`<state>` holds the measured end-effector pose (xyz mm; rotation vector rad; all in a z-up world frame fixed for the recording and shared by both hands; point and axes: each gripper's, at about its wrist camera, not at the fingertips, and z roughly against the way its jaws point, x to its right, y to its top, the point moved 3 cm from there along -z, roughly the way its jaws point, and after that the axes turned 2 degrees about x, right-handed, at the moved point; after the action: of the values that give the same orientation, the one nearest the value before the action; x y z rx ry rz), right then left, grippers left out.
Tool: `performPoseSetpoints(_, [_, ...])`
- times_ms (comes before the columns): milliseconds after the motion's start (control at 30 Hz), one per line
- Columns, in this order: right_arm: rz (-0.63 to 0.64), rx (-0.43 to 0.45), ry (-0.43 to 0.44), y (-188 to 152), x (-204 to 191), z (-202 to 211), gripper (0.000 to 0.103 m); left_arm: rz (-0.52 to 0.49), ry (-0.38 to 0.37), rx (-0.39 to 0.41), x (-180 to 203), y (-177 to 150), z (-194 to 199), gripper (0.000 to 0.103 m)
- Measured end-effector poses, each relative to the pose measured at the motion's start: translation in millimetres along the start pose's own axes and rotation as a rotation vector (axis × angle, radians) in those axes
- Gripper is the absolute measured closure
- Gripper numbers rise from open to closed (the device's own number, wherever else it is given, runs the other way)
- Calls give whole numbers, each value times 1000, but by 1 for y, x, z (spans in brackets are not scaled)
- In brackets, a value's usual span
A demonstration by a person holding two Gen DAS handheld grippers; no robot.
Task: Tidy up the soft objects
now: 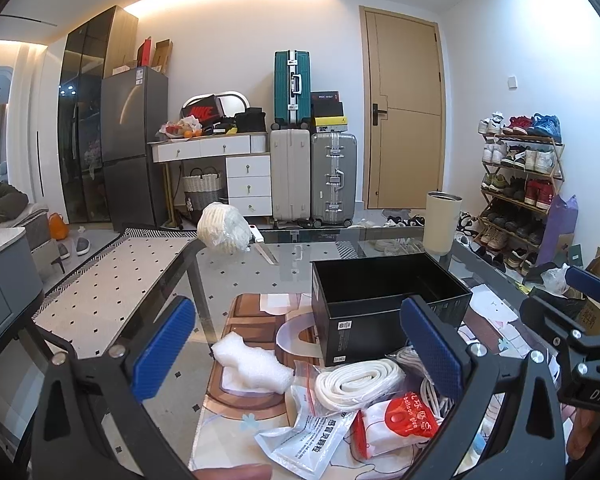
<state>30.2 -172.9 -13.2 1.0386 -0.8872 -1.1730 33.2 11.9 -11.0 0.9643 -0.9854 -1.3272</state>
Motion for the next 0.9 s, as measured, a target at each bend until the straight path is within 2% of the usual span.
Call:
performPoseSetpoints(667, [4, 3, 0, -1, -4, 0, 0, 52, -58, -27, -5, 3, 0, 0])
performPoseSetpoints(833, [6, -21, 12, 3, -4, -2, 0, 66, -70, -65, -7, 5, -3, 0])
performPoseSetpoints(900, [21, -52, 13, 8, -3, -6, 0, 44, -73, -110, -6, 5, -8, 0])
